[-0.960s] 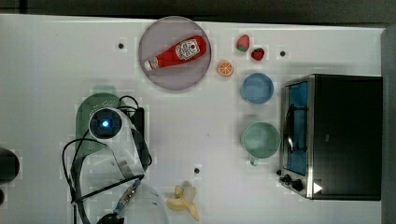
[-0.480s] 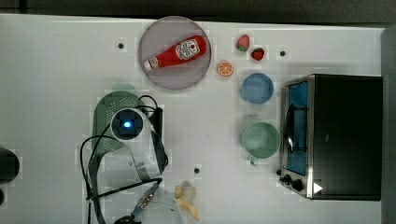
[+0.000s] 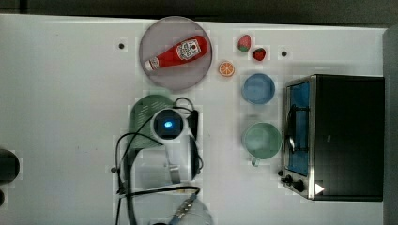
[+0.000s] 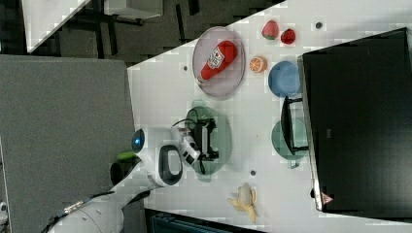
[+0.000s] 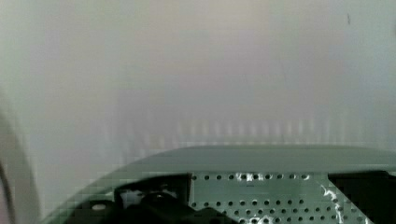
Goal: Drag strainer left to right.
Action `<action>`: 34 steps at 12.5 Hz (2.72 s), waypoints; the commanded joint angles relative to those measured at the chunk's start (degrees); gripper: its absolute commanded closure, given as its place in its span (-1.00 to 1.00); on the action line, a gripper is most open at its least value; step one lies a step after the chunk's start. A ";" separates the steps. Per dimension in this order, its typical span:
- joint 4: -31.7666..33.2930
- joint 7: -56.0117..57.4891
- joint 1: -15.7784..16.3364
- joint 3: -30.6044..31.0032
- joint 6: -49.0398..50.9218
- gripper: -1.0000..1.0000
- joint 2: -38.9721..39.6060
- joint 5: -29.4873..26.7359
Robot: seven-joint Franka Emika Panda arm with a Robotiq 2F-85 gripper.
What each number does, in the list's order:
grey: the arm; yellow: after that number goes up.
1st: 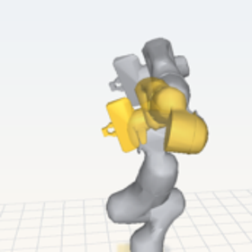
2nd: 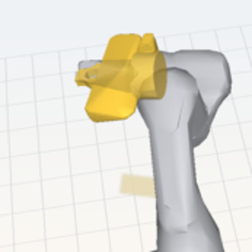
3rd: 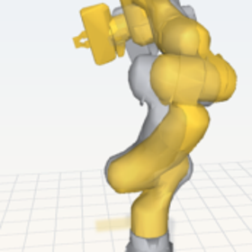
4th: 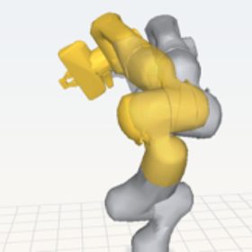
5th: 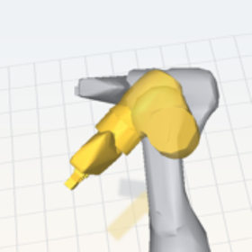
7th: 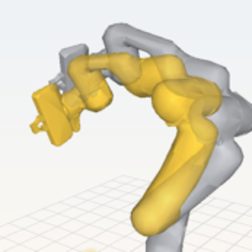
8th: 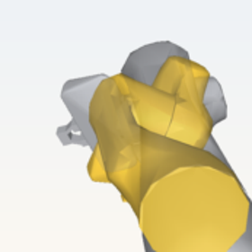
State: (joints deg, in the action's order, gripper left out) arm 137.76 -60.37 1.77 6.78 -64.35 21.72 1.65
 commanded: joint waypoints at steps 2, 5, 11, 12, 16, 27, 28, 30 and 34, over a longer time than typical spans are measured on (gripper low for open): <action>-0.93 9.46 -1.05 -2.92 -0.11 -1.00 -0.40 0.92; -0.79 14.56 -1.07 -6.77 -0.11 -1.00 -0.40 0.92; -0.79 16.57 -1.09 -12.60 -0.14 -1.00 -0.38 1.04; -0.82 17.33 -1.09 -13.27 -0.15 -1.00 -0.38 1.14; -0.80 22.56 -1.09 -16.23 -0.41 -1.00 -0.30 1.14; -8.44 52.36 -1.05 -11.98 24.54 -1.00 -21.91 0.91; -11.06 55.18 -1.03 -11.89 30.07 -1.00 -24.51 0.90; -16.82 58.70 -1.04 -11.97 40.50 -1.00 -28.74 0.89; -27.85 60.12 -1.00 -11.72 58.03 -1.00 -31.99 0.61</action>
State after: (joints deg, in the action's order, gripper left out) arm 108.88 -4.57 1.23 -4.51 -8.26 -10.11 1.86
